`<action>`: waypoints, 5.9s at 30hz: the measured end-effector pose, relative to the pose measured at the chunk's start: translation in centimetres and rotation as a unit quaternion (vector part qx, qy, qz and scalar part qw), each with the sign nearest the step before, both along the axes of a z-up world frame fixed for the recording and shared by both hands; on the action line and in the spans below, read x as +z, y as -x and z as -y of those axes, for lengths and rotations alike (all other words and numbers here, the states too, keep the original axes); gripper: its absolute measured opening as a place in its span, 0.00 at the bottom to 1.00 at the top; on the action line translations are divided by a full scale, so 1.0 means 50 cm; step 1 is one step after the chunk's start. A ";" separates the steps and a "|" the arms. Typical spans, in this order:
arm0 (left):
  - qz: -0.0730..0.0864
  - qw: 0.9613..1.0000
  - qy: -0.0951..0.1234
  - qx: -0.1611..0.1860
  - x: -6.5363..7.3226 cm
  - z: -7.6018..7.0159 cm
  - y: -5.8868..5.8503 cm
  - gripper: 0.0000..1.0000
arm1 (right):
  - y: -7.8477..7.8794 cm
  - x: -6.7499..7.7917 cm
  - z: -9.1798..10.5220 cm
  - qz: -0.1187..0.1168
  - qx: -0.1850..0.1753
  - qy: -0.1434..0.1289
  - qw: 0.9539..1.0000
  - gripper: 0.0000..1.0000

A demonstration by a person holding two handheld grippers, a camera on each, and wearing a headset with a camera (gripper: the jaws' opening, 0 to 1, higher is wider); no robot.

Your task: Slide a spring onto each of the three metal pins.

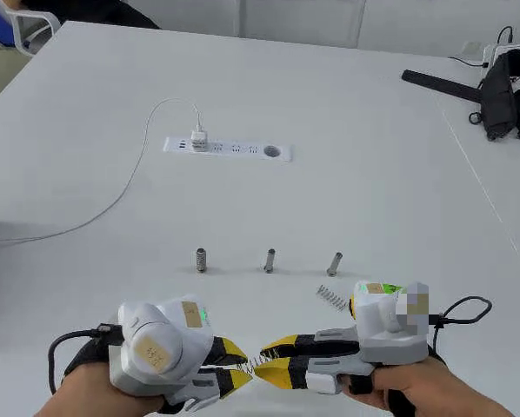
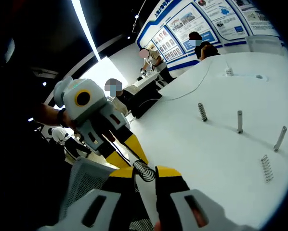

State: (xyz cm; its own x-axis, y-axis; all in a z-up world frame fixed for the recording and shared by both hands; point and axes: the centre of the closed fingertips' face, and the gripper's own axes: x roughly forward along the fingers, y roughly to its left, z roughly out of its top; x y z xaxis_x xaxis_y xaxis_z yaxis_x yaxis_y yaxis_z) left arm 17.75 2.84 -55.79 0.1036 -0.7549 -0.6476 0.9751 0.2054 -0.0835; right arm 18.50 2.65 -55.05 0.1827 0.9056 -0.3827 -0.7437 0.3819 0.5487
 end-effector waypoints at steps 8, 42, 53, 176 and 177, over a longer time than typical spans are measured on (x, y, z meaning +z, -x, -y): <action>0.003 1.000 -0.003 -0.012 0.001 0.010 0.002 0.10 | 0.005 0.011 0.003 -0.004 0.010 -0.002 1.000 0.13; 0.019 0.997 0.058 -0.042 0.070 0.099 -0.018 0.09 | 0.006 0.078 0.057 0.152 0.202 0.193 0.948 0.19; 0.025 0.996 0.066 -0.058 0.077 0.103 -0.014 0.09 | 0.012 0.084 0.055 0.169 0.256 0.205 0.930 0.17; -0.027 0.983 0.053 0.174 -0.048 -0.051 -0.121 0.50 | -0.210 -0.036 0.154 0.128 0.181 0.337 0.915 0.12; -0.027 0.983 0.052 0.176 -0.048 -0.054 -0.123 0.51 | -0.214 -0.036 0.153 0.127 0.181 0.337 0.915 0.12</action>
State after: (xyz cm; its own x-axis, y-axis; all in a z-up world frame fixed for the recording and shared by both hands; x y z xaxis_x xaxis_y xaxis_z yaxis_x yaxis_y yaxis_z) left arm 23.89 5.55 -58.17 0.3385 -0.7408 -0.5802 0.8386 0.5172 -0.1711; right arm 29.20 -4.99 -56.84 0.0788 0.4989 -0.8631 -0.9593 0.2735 0.0705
